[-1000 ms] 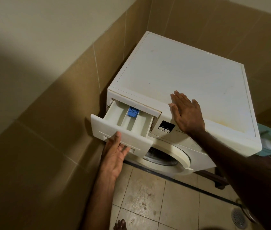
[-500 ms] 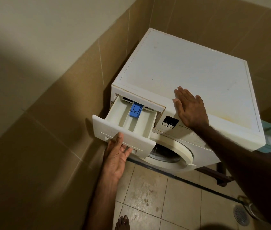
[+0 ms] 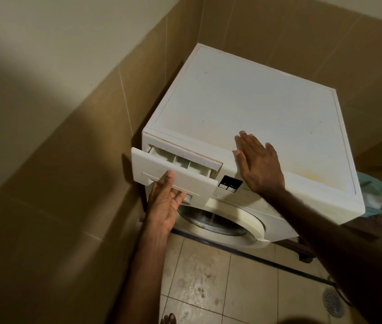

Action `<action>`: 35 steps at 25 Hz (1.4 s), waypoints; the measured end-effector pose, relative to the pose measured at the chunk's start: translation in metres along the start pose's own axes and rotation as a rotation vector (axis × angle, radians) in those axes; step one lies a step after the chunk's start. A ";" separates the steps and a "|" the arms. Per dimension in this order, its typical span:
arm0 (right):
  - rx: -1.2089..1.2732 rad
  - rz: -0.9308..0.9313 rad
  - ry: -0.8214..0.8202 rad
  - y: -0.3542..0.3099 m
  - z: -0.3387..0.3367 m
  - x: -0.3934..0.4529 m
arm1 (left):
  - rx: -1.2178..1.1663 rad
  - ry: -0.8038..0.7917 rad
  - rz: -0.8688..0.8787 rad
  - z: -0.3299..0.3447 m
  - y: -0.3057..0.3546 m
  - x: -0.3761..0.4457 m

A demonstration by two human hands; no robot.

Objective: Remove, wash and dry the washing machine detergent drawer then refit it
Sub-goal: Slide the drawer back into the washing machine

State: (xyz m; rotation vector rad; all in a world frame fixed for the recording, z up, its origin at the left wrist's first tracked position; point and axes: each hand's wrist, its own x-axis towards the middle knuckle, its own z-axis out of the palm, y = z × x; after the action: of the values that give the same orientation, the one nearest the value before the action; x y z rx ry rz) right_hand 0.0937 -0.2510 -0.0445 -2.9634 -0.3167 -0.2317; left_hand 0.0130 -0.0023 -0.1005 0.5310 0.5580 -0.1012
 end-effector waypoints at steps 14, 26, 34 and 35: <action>-0.015 0.006 -0.003 0.002 0.003 0.001 | 0.061 0.019 -0.015 0.033 -0.002 0.047; -0.027 0.008 -0.015 0.002 0.002 0.002 | 0.065 -0.007 -0.031 0.033 0.001 0.048; -0.014 0.012 -0.023 0.004 0.002 0.002 | 0.012 -0.022 -0.008 0.006 0.004 -0.001; -0.010 0.012 -0.021 0.004 0.002 0.002 | 0.013 -0.016 -0.007 0.002 0.005 -0.009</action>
State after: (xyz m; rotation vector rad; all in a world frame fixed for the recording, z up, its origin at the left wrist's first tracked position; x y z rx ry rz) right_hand 0.0962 -0.2538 -0.0464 -2.9783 -0.3009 -0.2011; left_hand 0.0072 0.0003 -0.0922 0.5406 0.5440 -0.1154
